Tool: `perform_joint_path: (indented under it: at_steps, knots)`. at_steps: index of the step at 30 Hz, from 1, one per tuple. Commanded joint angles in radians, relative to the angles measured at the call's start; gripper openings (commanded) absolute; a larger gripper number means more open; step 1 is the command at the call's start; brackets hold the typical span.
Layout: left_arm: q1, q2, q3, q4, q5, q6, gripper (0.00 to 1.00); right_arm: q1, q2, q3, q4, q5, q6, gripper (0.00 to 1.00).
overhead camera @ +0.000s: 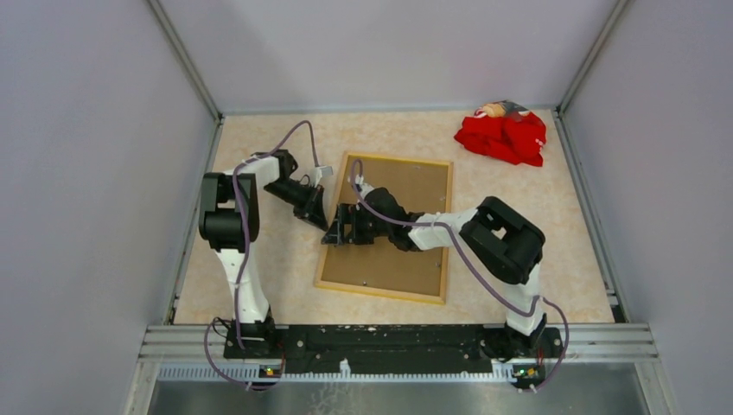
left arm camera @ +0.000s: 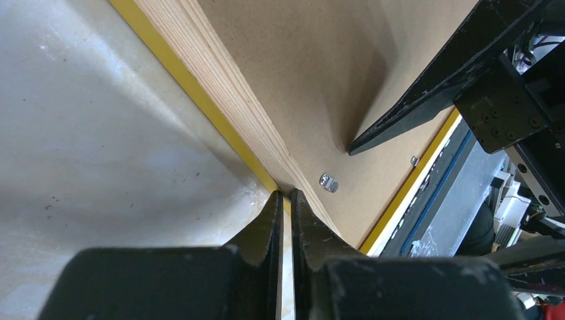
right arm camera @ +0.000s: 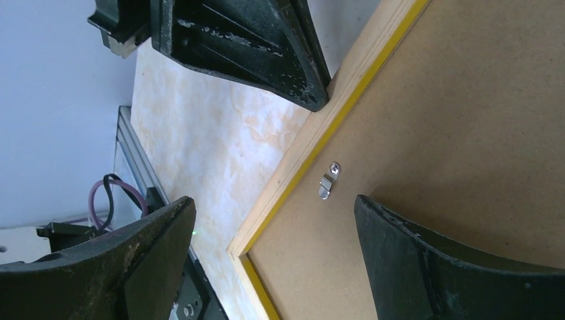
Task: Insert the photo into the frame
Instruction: Install the photo frame at the center of the board.
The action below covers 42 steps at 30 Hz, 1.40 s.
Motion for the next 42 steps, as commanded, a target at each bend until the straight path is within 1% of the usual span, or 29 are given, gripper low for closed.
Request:
perform_joint_path:
  at_steps: [1, 13, 27, 35, 42]
  knots:
    - [-0.013, -0.012, -0.023, 0.088, -0.030, 0.018, 0.09, 0.026, 0.018, 0.038, 0.057, -0.020, 0.024, 0.89]
    - [-0.013, -0.027, -0.038, 0.103, -0.046, 0.013, 0.09, 0.048, 0.058, 0.040, 0.073, -0.025, 0.046, 0.89]
    - [-0.013, -0.031, -0.041, 0.101, -0.044, 0.018, 0.08, 0.048, 0.076, 0.072, 0.046, -0.025, 0.029, 0.89]
    - [-0.012, -0.034, -0.042, 0.101, -0.048, 0.018, 0.08, 0.038, 0.045, 0.048, 0.031, -0.011, 0.006, 0.90]
    - [-0.012, -0.035, -0.044, 0.101, -0.042, 0.017, 0.07, 0.038, 0.072, 0.026, 0.061, -0.009, 0.023, 0.90]
